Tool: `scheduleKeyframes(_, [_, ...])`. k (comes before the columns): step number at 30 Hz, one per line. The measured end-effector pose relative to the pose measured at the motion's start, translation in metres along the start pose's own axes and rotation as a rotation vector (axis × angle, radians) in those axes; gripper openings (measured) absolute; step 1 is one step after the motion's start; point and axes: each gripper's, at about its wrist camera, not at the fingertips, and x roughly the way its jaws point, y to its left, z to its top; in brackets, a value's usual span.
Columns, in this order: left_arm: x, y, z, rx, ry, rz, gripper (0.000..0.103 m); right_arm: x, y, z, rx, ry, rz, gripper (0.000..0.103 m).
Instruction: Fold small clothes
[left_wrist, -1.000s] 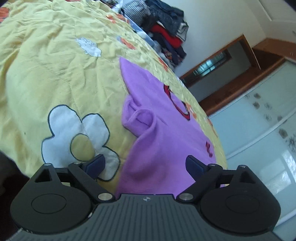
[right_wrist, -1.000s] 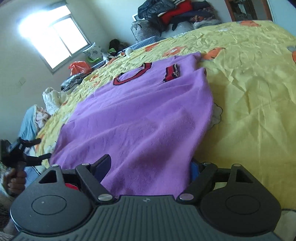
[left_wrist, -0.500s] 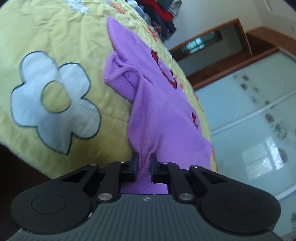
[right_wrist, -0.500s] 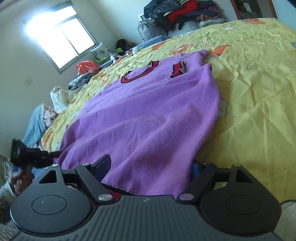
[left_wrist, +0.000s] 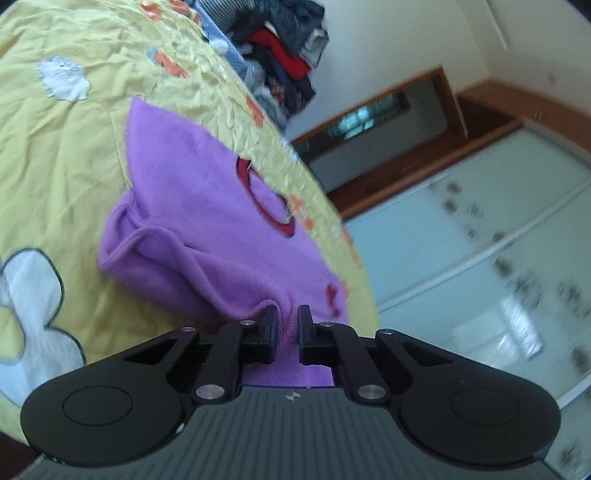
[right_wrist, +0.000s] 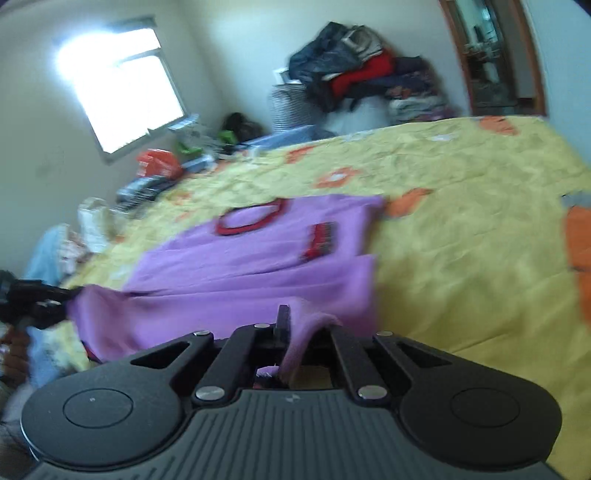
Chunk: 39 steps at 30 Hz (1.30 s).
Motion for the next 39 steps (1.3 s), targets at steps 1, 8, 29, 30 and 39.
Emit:
scheduleKeyframes(1, [0.004,0.005,-0.003,0.004,0.019,0.049,0.013,0.008,-0.008,-0.004,0.012,0.048,0.005,0.008])
scheduleKeyframes(8, [-0.019,0.042,-0.047,-0.061,0.059,0.077,0.053,-0.011,-0.024,-0.042,0.106,0.023,0.004,0.087])
scheduleKeyframes(29, [-0.028,-0.027,0.002,0.157,0.158,-0.027,0.001,-0.028,0.009,-0.018,0.052,-0.057,0.172,0.006])
scheduleKeyframes(30, [-0.026,-0.026,0.005,0.176,0.167,0.000,0.001,-0.024,0.002,-0.018,0.055,-0.035,0.140,0.010])
scheduleKeyframes(39, [-0.019,0.047,-0.061,0.036,0.179,0.004,0.063,-0.024,-0.031,-0.055,0.184,0.032,0.129,0.103])
